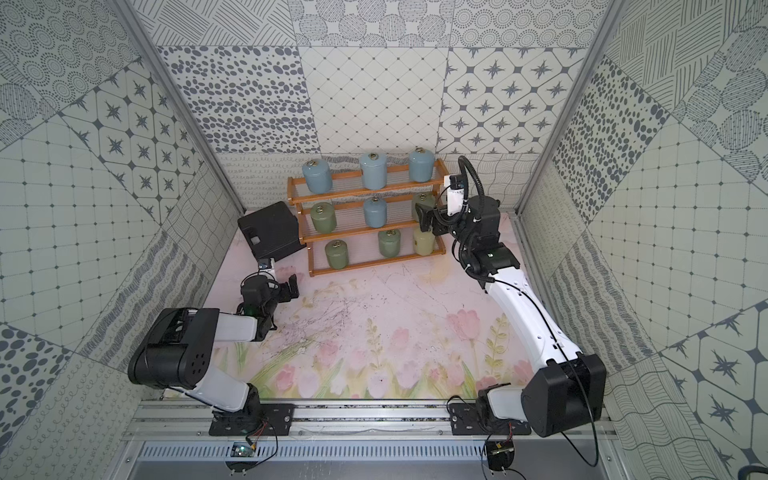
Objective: Remove the tea canisters from the shelf
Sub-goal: Pick up the tea canister from the shelf.
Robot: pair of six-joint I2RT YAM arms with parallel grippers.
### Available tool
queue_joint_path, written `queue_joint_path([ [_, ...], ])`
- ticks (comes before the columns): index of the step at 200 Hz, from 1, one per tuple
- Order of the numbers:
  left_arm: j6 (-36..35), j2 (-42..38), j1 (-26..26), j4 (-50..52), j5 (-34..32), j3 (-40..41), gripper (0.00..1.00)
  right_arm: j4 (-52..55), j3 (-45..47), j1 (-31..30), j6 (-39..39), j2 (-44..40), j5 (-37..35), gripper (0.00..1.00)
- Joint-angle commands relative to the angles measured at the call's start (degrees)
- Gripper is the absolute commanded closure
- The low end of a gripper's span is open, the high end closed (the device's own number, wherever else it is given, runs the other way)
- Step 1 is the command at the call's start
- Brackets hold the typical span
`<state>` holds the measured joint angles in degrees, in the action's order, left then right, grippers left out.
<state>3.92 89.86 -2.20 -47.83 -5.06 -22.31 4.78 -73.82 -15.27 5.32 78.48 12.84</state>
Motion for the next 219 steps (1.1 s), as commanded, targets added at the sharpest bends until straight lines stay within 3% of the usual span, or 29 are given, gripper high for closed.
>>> queue_joint_path([
  [1, -0.75, -4.79, 0.02, -1.52, 0.10, 1.03, 0.00, 4.58, -5.36, -1.98, -1.07, 3.08, 1.27, 0.00],
  [33, 0.86, -15.77, -0.07, 13.09, 2.03, -1.53, 0.00, 6.78, -11.17, -4.14, -2.06, 6.45, 1.40, 0.00],
  [84, 6.80, -24.71, -1.10, 21.91, 10.24, -3.82, 0.00, 9.00, -18.78, -5.86, -1.84, 10.25, 2.89, 0.00],
  [144, 8.16, -31.40, -5.98, 25.62, 13.65, -3.07, 0.00, 12.94, -28.73, -7.49, -2.42, 17.23, 1.78, 0.00],
  [219, 8.47, -33.10, -10.84, 27.42, 14.13, -2.92, 0.00, 16.12, -40.36, -9.20, -1.98, 25.16, 0.41, 0.00],
])
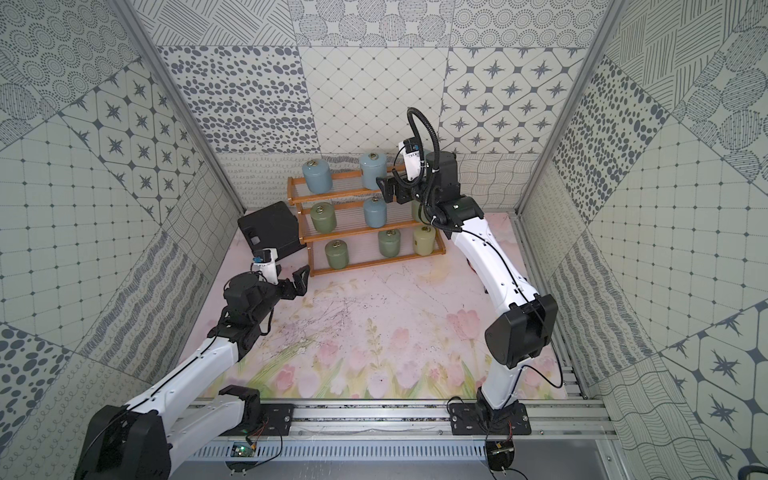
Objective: Remove the tea canisters from the shelf
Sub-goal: Pick up the tea canister from the shelf.
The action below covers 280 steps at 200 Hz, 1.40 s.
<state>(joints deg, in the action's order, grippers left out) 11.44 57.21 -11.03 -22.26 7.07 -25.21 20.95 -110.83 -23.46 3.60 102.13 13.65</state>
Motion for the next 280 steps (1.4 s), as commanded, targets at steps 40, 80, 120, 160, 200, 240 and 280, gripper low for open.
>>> queue_joint_path([
  [40, 0.95, 0.01, -4.12, 2.48, 0.94, 0.05, 0.00, -0.35, -4.05, -1.70, 0.04, 2.69, -0.79, 0.00],
  [80, 0.77, -0.61, -5.16, 2.55, -0.52, 0.02, 0.00, -0.32, -4.43, -1.74, -0.43, 2.90, -0.85, 0.00],
  [120, 1.92, -1.59, -6.24, 4.09, -1.58, -0.30, 0.00, -0.68, -5.41, -1.61, -1.65, 3.29, -0.90, 0.00],
  [160, 1.13, -4.01, -7.47, 4.73, -3.37, 1.26, 0.00, 1.75, -11.58, -1.68, -1.45, 7.04, 0.17, 0.00],
  [200, 0.69, -6.19, -7.62, 6.44, -3.14, 1.58, 0.00, 6.04, -20.16, -1.75, -1.23, 12.47, 0.32, 0.00],
  [240, 0.16, -7.70, -7.54, 7.09, -3.27, 1.92, 0.00, 12.72, -31.50, -2.37, -2.11, 18.67, -0.10, 0.00],
  [280, 0.86, -9.18, -7.61, 7.76, -3.32, 2.47, 0.00, 14.98, -38.38, -2.71, -2.19, 22.85, -1.57, 0.00],
])
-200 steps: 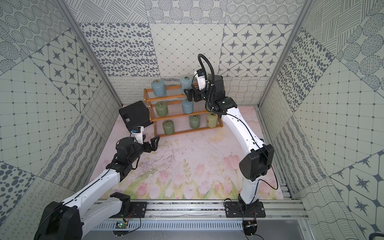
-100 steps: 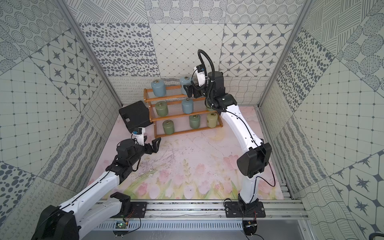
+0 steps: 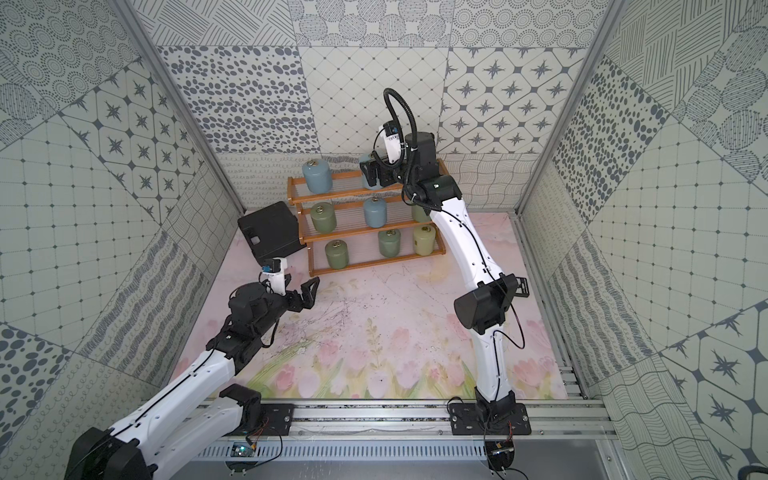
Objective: Remove the tea canisters from the shelf
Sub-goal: Pick up the tea canister from the shelf.
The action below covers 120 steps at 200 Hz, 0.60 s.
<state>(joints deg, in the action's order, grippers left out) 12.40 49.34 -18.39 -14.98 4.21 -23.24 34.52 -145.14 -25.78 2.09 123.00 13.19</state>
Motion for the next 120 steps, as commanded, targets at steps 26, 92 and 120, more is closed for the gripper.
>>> queue_joint_path([
  [26, 0.29, -2.15, -0.33, 1.15, -0.63, 1.01, 0.00, 2.55, -7.13, -0.35, -1.04, 3.85, -1.75, 0.00],
  [92, 0.69, -5.08, -0.33, 3.76, -0.96, 0.99, 0.00, 1.60, -8.91, -0.36, -1.13, 5.97, -1.76, 0.00],
  [120, 0.69, -5.66, -0.31, 4.35, -0.96, 1.10, 0.00, 0.69, -10.22, -0.36, -0.41, 7.33, -1.32, 0.00],
])
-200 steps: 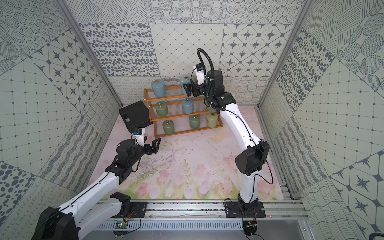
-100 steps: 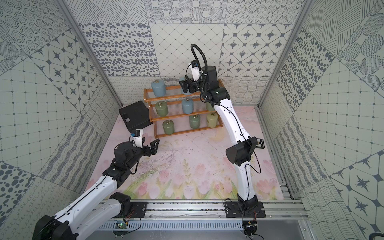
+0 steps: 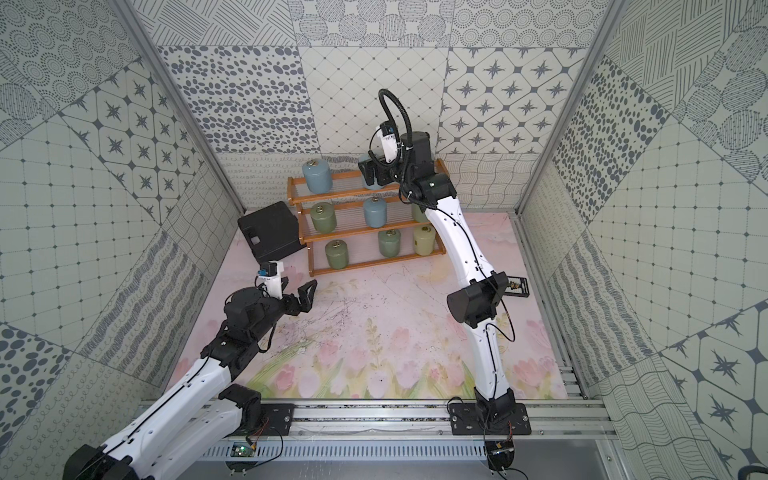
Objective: Remove the tea canisters from the shelf
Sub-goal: Pick up the tea canister from the shelf.
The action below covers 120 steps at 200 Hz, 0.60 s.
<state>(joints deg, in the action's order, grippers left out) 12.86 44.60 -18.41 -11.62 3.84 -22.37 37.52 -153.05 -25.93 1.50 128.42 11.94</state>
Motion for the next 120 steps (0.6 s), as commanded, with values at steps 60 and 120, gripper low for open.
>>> queue_joint_path([
  [60, 1.16, -0.96, -0.30, 1.14, 0.10, 0.55, 0.00, -3.84, -3.39, -0.32, 0.38, 4.28, -2.04, 0.00],
  [120, 2.52, -1.70, -0.39, 0.98, 0.68, 1.51, 0.00, -5.72, -3.38, -0.43, 0.27, 6.04, -1.74, 0.00],
])
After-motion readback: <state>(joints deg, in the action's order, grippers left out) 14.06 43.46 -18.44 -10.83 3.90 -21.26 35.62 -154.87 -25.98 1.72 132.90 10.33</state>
